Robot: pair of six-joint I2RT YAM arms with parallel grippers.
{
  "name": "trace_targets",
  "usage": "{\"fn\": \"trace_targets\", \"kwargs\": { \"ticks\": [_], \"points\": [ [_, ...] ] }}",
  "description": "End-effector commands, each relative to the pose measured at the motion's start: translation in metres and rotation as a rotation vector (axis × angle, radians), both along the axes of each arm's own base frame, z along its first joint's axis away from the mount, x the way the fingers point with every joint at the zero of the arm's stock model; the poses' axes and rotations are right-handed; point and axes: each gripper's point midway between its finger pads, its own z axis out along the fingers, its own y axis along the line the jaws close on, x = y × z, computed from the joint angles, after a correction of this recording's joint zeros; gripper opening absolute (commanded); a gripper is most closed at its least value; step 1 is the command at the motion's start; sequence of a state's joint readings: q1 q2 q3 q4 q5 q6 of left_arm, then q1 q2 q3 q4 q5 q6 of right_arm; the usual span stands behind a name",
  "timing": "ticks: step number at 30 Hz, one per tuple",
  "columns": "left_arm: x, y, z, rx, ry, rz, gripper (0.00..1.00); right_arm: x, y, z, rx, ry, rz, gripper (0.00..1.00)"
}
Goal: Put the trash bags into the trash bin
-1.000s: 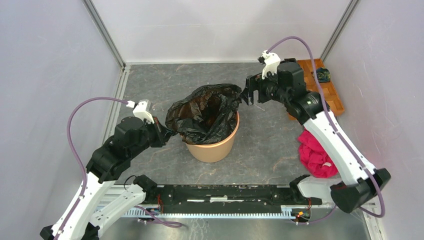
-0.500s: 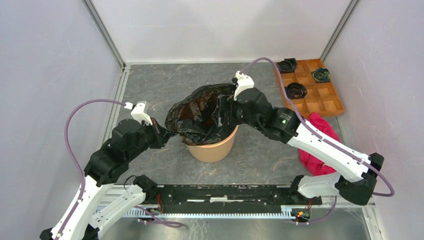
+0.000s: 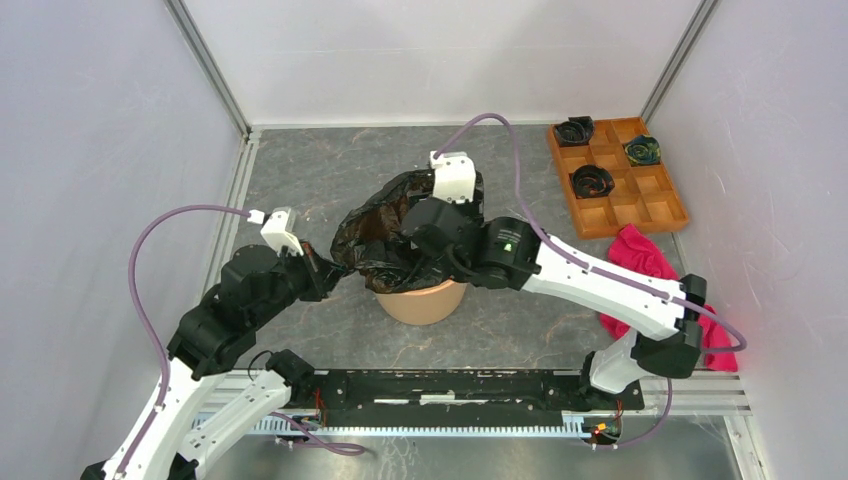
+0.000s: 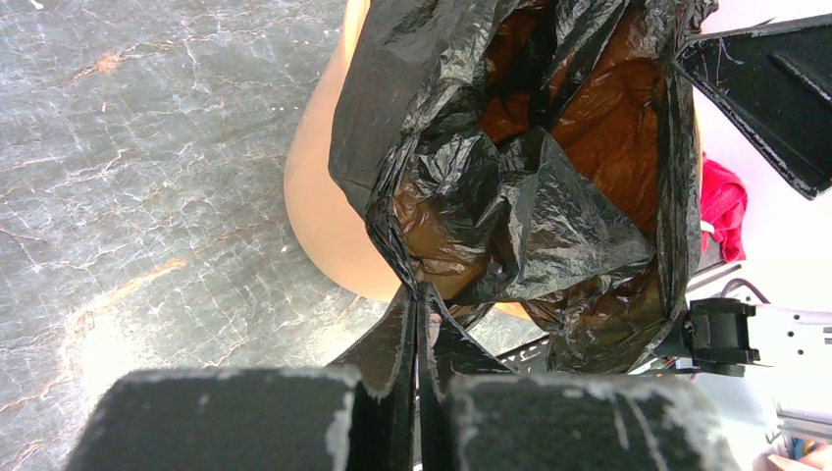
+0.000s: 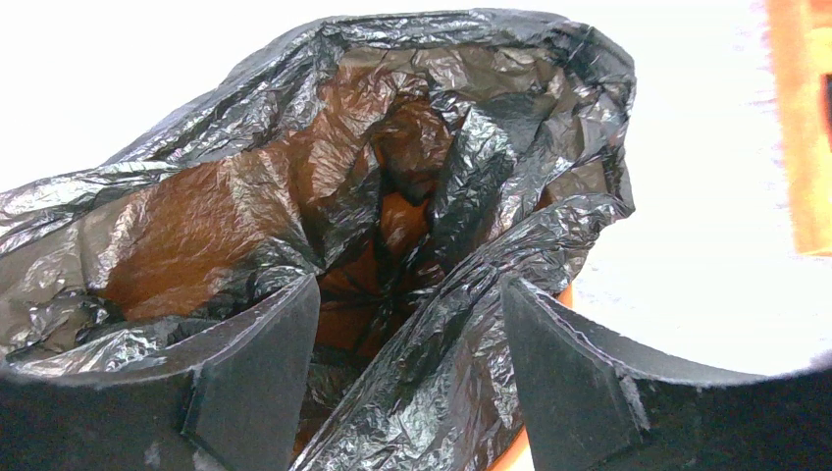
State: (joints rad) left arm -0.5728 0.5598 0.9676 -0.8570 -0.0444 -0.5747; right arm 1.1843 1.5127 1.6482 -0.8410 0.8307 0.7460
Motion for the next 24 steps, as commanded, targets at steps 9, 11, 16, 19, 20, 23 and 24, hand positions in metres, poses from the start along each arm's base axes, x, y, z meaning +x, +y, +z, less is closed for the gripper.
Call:
{"fn": "trace_targets", "kwargs": {
  "ticks": [9, 11, 16, 19, 20, 23, 24],
  "points": [
    [0.003, -0.007, 0.005, -0.021, -0.039, -0.032, 0.02, 0.0, -0.007, -0.004, -0.224, -0.114, -0.107, 0.74],
    [0.003, -0.007, 0.005, -0.021, -0.04, -0.032, 0.02, 0.001, -0.006, -0.01, -0.24, -0.109, -0.104, 0.74],
    [0.004, -0.006, 0.005, -0.022, -0.039, -0.025, 0.02, 0.0, -0.008, -0.02, -0.259, -0.104, -0.11, 0.63],
    [0.004, -0.006, 0.004, -0.027, -0.035, -0.021, 0.02, 0.0, -0.01, -0.02, -0.258, -0.108, -0.114, 0.51],
    [0.004, -0.006, 0.004, -0.027, -0.033, -0.019, 0.02, 0.0, -0.011, -0.02, -0.257, -0.11, -0.114, 0.5],
    [0.003, -0.007, 0.002, -0.03, -0.027, -0.021, 0.02, -0.001, -0.016, -0.018, -0.247, -0.113, -0.123, 0.36],
    [0.003, -0.007, 0.002, -0.03, -0.024, -0.021, 0.02, -0.002, -0.018, -0.017, -0.24, -0.111, -0.125, 0.3]
  ]
}}
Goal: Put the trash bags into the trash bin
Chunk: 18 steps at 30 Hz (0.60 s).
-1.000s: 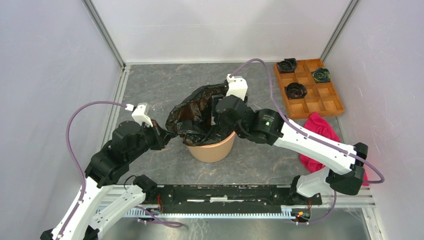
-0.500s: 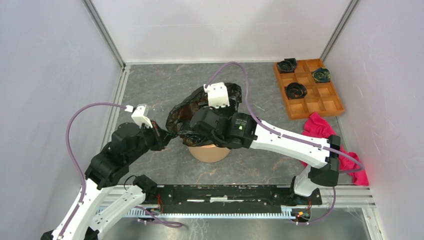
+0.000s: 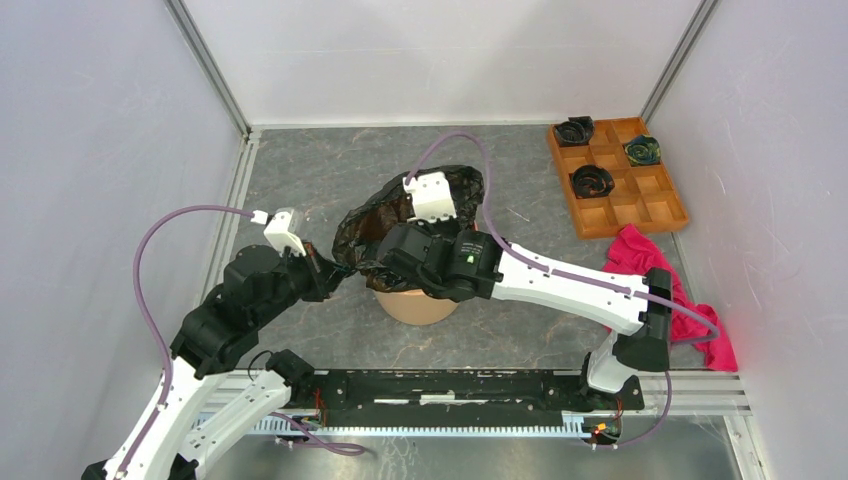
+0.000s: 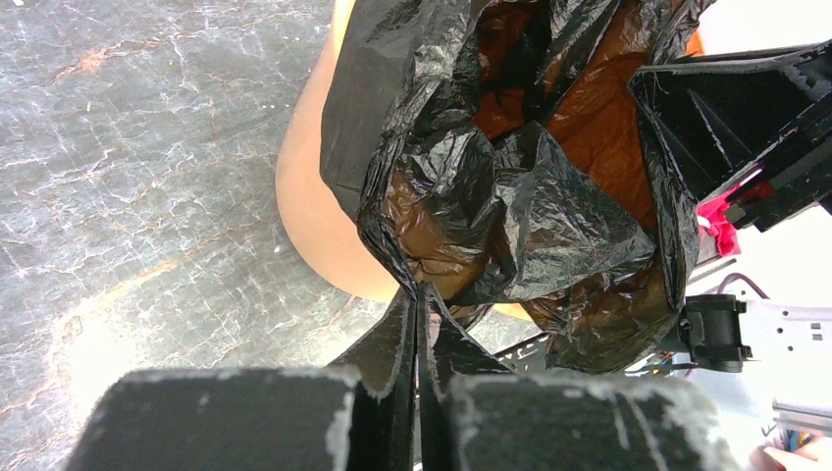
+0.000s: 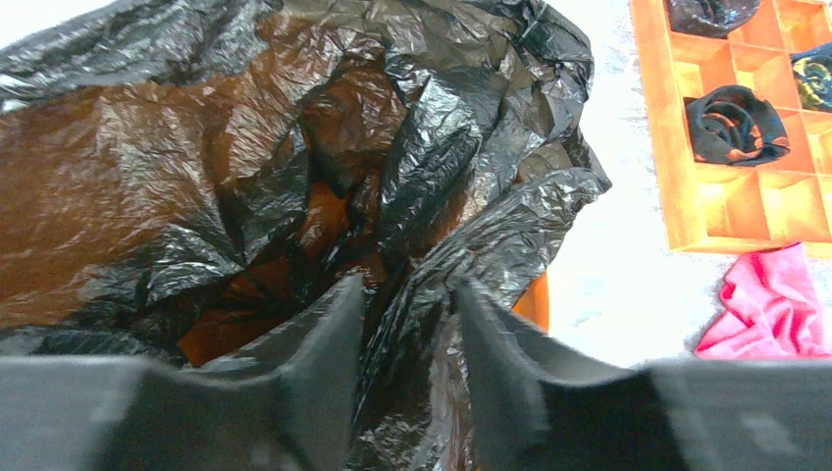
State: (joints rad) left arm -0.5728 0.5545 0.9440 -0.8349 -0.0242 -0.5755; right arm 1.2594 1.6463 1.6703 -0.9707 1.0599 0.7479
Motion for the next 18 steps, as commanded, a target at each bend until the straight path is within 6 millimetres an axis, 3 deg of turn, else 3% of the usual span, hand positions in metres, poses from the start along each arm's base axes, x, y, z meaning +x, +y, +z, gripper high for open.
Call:
{"fn": "trace_targets", "kwargs": {
  "ticks": [1, 4, 11, 16, 18],
  "points": [
    [0.002, -0.003, 0.006, -0.022, -0.024, -0.003, 0.02, -0.002, -0.014, 0.018, 0.053, -0.041, -0.033, 0.24],
    [0.001, -0.003, 0.005, -0.027, -0.014, -0.007, 0.02, -0.005, -0.021, 0.023, 0.08, -0.043, -0.031, 0.01],
    [-0.005, -0.014, 0.003, -0.073, 0.011, -0.052, 0.02, -0.017, -0.043, 0.038, 0.16, -0.044, 0.02, 0.0],
    [-0.013, -0.024, -0.003, -0.096, 0.042, -0.115, 0.02, -0.031, -0.047, 0.024, 0.222, 0.008, 0.106, 0.0],
    [-0.017, -0.026, -0.008, -0.099, 0.063, -0.13, 0.02, -0.041, -0.046, 0.004, 0.237, 0.05, 0.17, 0.0]
  ]
}}
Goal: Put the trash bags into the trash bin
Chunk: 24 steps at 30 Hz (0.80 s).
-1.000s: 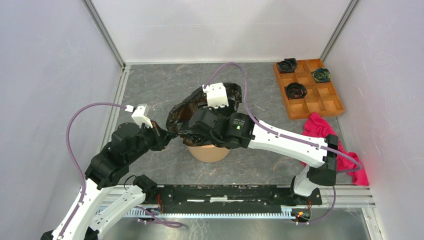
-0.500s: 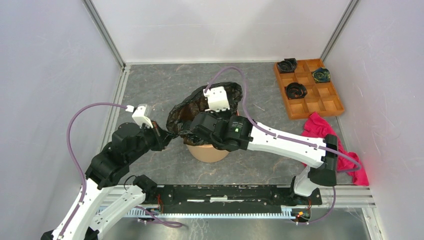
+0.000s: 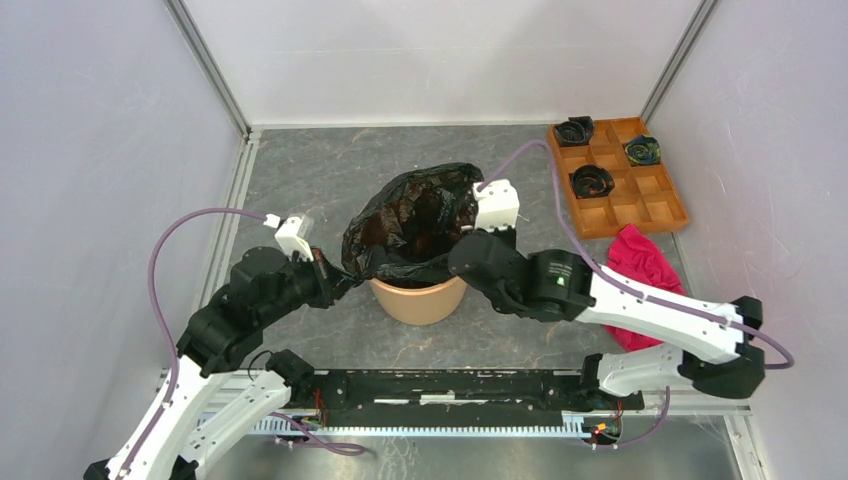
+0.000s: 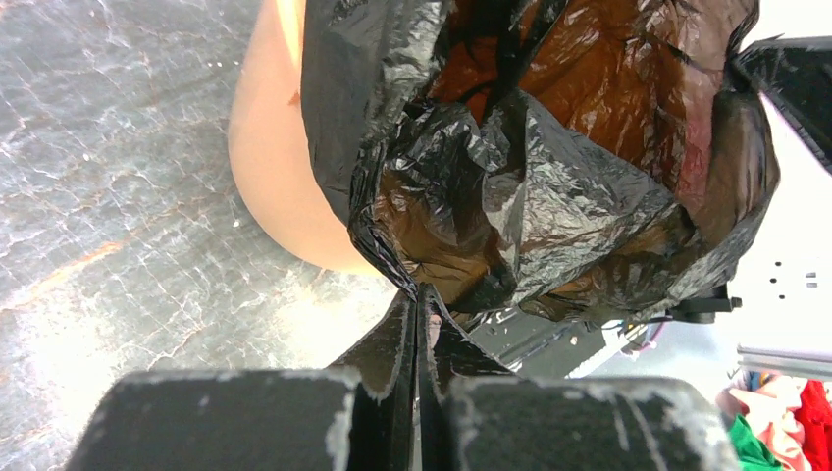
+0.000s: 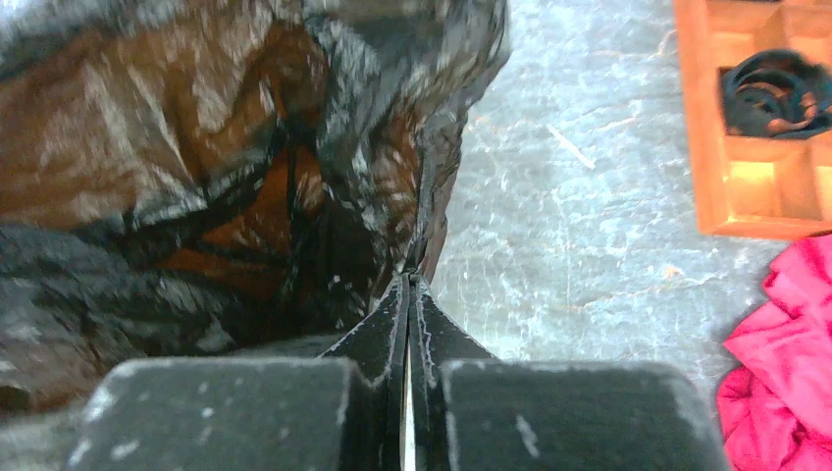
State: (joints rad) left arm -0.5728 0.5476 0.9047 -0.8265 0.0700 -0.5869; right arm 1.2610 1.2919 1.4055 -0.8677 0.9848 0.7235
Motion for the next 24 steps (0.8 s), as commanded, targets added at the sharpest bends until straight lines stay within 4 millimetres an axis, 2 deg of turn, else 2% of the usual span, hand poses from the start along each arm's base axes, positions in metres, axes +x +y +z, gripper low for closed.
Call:
{"fn": "trace_targets", "kwargs": {
  "ticks": [1, 4, 7, 12, 20, 24],
  "points": [
    [-0.008, -0.012, 0.001, -0.069, 0.029, -0.051, 0.02, -0.018, 0.013, -0.023, 0.082, 0.055, 0.158, 0.0],
    [-0.013, -0.01, -0.004, -0.07, 0.047, -0.05, 0.02, -0.03, 0.014, -0.036, 0.132, 0.045, 0.267, 0.0],
    [-0.016, -0.006, -0.007, -0.061, 0.056, -0.035, 0.02, -0.037, 0.013, -0.036, 0.182, 0.019, 0.337, 0.0],
    [-0.015, 0.004, -0.015, -0.026, 0.08, 0.013, 0.02, -0.038, 0.006, -0.047, 0.161, 0.015, 0.34, 0.0],
    [-0.017, 0.027, -0.01, -0.004, 0.06, 0.124, 0.02, -0.037, -0.003, -0.045, 0.128, -0.008, 0.337, 0.0],
    [-0.016, 0.028, -0.022, 0.001, 0.097, 0.15, 0.02, -0.038, -0.011, -0.055, 0.116, 0.002, 0.327, 0.0]
  ]
}}
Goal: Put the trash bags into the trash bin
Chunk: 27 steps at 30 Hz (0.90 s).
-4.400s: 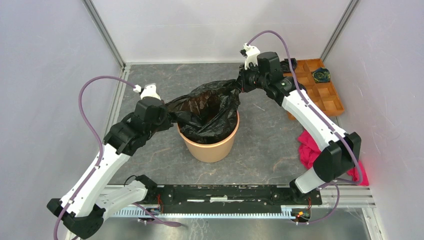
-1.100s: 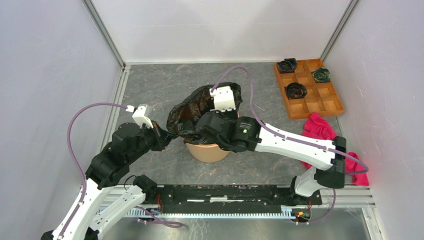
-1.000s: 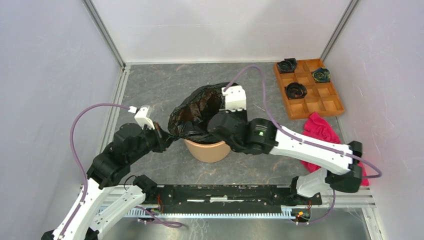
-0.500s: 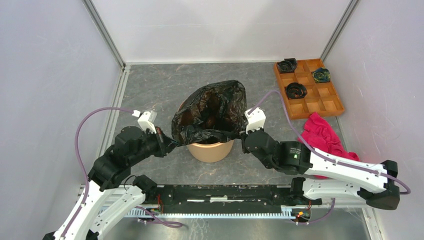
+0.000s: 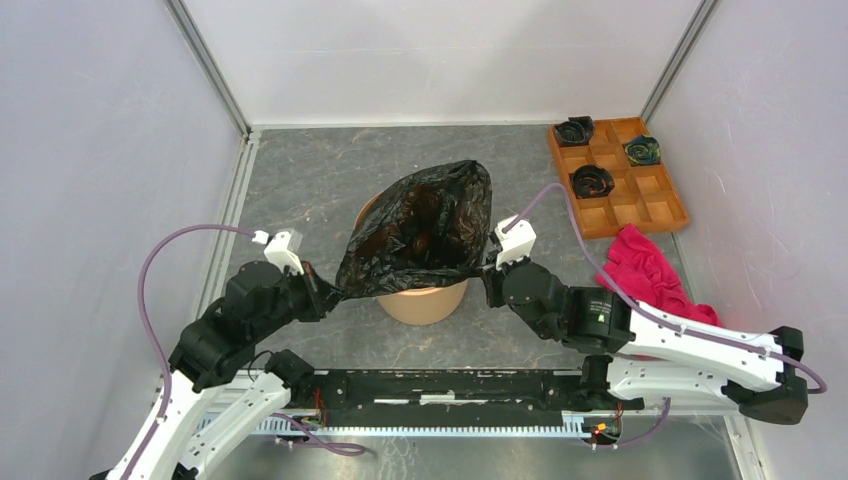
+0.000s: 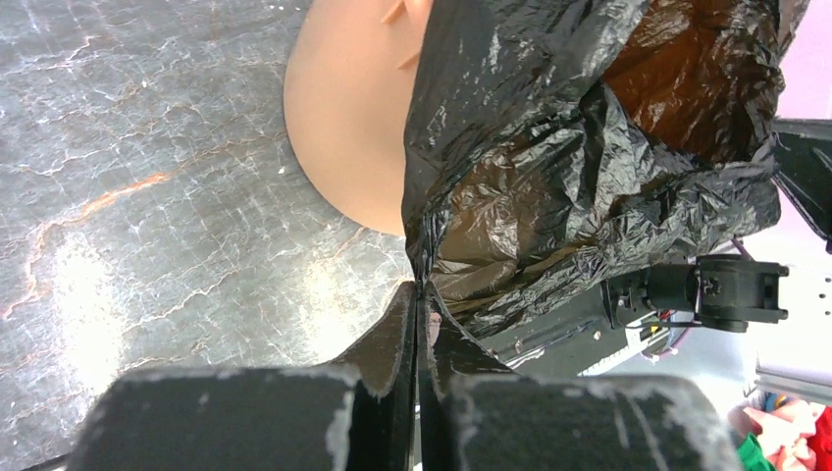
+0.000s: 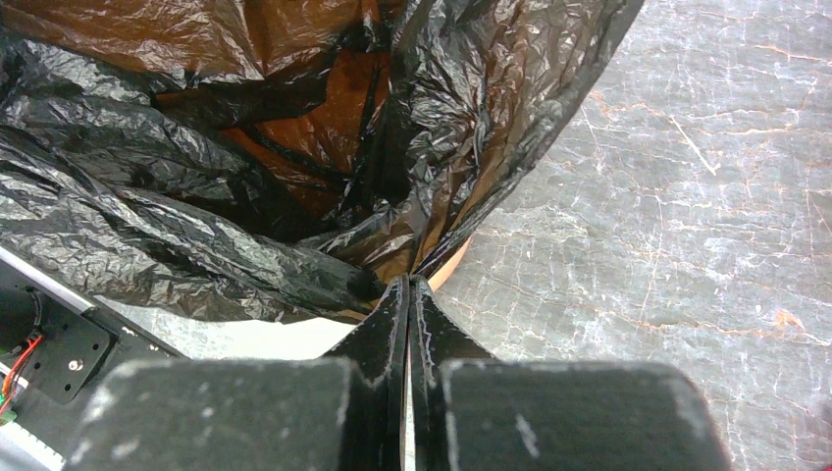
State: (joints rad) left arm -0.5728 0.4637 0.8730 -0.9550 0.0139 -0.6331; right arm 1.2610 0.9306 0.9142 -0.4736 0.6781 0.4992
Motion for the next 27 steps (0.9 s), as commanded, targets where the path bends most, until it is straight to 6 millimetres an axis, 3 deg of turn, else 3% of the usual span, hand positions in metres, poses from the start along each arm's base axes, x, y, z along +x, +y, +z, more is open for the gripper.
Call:
{"fn": "trace_targets", "kwargs": {
  "ticks": [1, 8, 15, 20, 24, 27],
  "points": [
    [0.003, 0.005, -0.002, -0.025, 0.037, 0.083, 0.02, 0.0, -0.01, -0.003, 0.01, -0.015, -0.015, 0.0],
    [0.012, 0.011, -0.014, 0.027, 0.067, 0.133, 0.02, 0.009, -0.022, -0.025, -0.099, -0.04, -0.041, 0.0],
    [0.018, 0.013, -0.042, 0.049, 0.114, 0.183, 0.02, 0.026, -0.024, -0.046, -0.152, -0.071, -0.032, 0.0],
    [0.032, -0.002, -0.042, -0.019, 0.101, 0.191, 0.02, 0.041, -0.024, -0.052, -0.119, -0.056, -0.017, 0.0],
    [0.051, -0.02, -0.03, -0.095, 0.065, 0.182, 0.02, 0.057, -0.026, -0.049, -0.105, -0.067, -0.026, 0.0],
    [0.061, -0.033, -0.032, -0.117, 0.077, 0.158, 0.02, 0.062, -0.024, -0.043, -0.108, -0.066, -0.017, 0.0]
  ]
}}
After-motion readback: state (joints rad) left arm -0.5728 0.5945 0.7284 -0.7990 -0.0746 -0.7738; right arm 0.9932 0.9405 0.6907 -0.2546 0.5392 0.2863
